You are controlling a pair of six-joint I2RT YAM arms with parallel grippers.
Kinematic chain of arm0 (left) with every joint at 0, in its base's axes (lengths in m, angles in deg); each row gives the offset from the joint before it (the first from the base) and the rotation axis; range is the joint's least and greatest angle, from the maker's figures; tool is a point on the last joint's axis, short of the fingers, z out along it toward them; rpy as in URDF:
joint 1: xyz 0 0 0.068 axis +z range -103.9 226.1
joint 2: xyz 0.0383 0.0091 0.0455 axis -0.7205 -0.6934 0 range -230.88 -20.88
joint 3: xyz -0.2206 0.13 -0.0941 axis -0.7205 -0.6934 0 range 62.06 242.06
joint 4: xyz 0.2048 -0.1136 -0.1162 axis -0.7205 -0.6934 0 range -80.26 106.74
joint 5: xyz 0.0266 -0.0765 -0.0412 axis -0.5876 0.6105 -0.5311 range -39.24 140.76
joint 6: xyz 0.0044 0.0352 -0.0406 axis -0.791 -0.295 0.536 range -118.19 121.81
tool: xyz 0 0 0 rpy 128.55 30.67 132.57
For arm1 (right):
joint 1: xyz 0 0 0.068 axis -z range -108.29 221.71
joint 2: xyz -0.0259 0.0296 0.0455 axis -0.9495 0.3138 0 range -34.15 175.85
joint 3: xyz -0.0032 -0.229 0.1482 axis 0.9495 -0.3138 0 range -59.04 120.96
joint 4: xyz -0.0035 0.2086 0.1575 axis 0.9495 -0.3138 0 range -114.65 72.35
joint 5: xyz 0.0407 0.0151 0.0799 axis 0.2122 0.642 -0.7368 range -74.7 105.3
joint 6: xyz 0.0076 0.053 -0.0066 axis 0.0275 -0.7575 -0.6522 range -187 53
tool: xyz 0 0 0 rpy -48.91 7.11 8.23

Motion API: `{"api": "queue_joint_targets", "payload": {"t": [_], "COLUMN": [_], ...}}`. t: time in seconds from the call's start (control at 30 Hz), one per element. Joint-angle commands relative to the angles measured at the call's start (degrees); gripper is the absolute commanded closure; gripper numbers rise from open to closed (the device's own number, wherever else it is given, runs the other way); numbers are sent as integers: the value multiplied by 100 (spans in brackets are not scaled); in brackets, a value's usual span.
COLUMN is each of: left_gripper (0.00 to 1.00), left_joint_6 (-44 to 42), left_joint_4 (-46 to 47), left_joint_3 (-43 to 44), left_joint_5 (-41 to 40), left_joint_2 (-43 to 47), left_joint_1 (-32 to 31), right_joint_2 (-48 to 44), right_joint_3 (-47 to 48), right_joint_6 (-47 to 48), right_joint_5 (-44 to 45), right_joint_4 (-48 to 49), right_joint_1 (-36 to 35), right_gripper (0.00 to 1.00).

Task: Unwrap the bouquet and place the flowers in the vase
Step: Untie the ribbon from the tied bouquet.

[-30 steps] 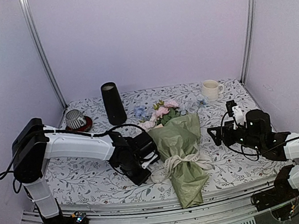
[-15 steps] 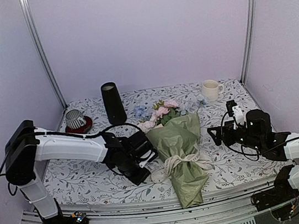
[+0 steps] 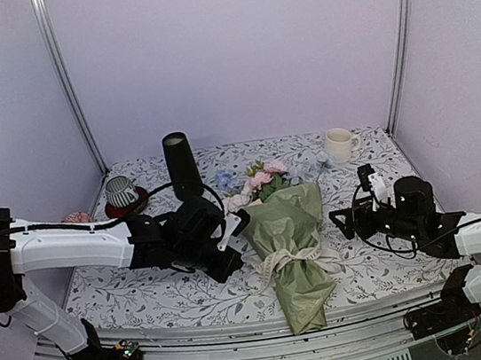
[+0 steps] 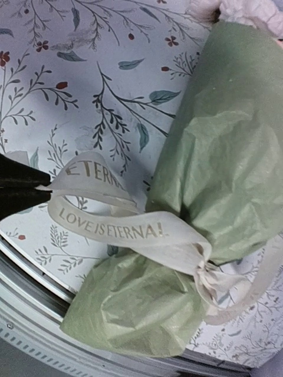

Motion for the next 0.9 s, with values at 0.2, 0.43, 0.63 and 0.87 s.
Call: {"api": "queue_joint_targets", "payload": {"t": [0.2, 0.43, 0.63, 0.87], "left_gripper": [100, 100, 100, 100], "left_joint_6": [198, 200, 190, 179], "left_joint_4": [1419, 1593, 1579, 1574], "left_joint_3": [-695, -1013, -1028, -1074], "left_joint_5": [-90, -122, -20, -12], "left_joint_2": [895, 1241, 1157, 1128], "left_joint_1": [-134, -132, -129, -136], "right_joint_2": [686, 1023, 942, 853], "right_joint_3": [230, 253, 416, 1201], "right_joint_6": [216, -579, -1104, -1349], "right_joint_5": [-1661, -1399, -1601, -1159], "right_joint_4": [306, 41, -369, -1911], "right_joint_1": [-80, -330, -353, -349], "right_gripper": [21, 22, 25, 24]}}
